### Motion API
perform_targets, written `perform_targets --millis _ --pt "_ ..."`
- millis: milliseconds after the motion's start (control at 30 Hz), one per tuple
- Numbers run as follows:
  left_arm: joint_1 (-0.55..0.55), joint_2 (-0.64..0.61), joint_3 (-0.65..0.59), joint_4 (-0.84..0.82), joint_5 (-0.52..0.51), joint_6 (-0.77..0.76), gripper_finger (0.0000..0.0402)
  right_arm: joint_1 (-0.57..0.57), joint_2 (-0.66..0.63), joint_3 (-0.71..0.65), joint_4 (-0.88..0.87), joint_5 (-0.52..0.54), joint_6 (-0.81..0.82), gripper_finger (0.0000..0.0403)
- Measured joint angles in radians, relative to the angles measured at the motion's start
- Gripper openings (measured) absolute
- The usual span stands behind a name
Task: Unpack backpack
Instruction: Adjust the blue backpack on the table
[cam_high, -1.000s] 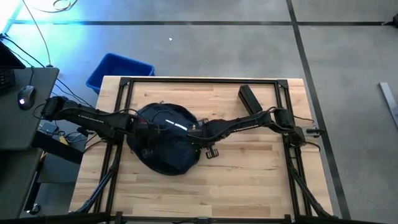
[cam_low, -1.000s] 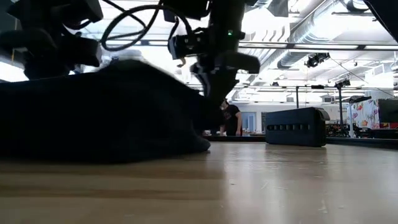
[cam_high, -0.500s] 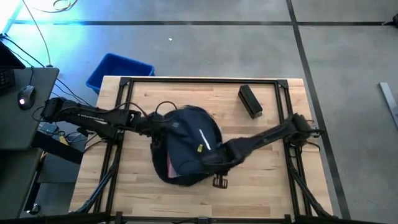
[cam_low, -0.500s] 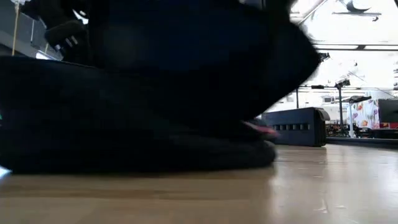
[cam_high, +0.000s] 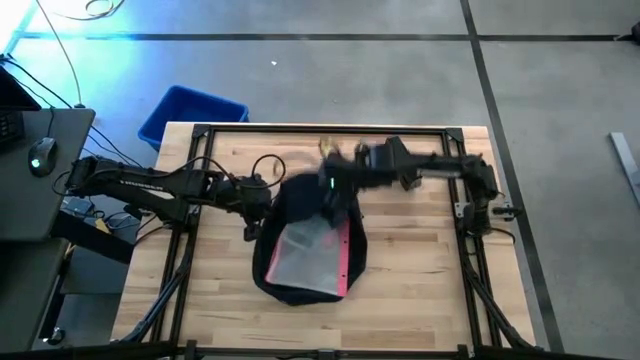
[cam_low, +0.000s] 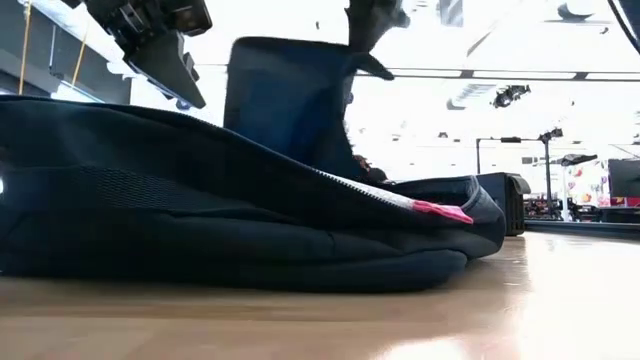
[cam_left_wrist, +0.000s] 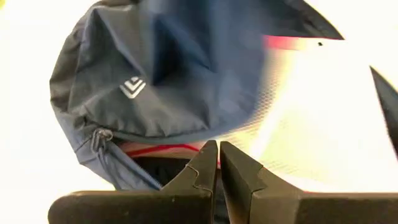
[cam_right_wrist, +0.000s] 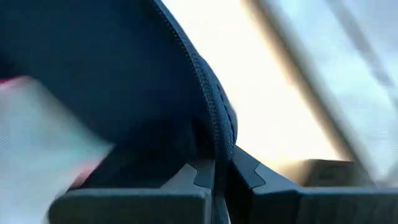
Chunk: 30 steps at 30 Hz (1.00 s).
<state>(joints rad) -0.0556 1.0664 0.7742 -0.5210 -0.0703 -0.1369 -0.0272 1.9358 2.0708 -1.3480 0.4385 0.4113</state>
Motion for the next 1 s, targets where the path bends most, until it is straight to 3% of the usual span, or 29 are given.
perform_targets --millis 67,267,567,700,1000 --pt "-0.003 0.000 0.000 -0.002 0.016 -0.011 0.0000 -0.080 0.000 0.000 0.035 0.041 -0.036 0.0000" --pt "-0.005 0.000 0.000 0.000 0.003 -0.065 0.0000 -0.296 0.018 0.001 0.214 0.005 -0.187 0.0000" --pt "-0.005 0.000 0.000 0.002 -0.053 -0.222 0.0000 -0.484 0.171 0.001 0.320 -0.180 -0.265 0.0012" --pt "-0.004 0.000 0.000 0.003 -0.081 -0.281 0.0000 -0.516 0.218 0.000 0.344 -0.213 -0.222 0.0061" --pt "-0.003 0.000 0.000 0.003 -0.137 -0.401 0.0000 -0.589 0.180 0.087 0.278 -0.228 -0.268 0.0226"
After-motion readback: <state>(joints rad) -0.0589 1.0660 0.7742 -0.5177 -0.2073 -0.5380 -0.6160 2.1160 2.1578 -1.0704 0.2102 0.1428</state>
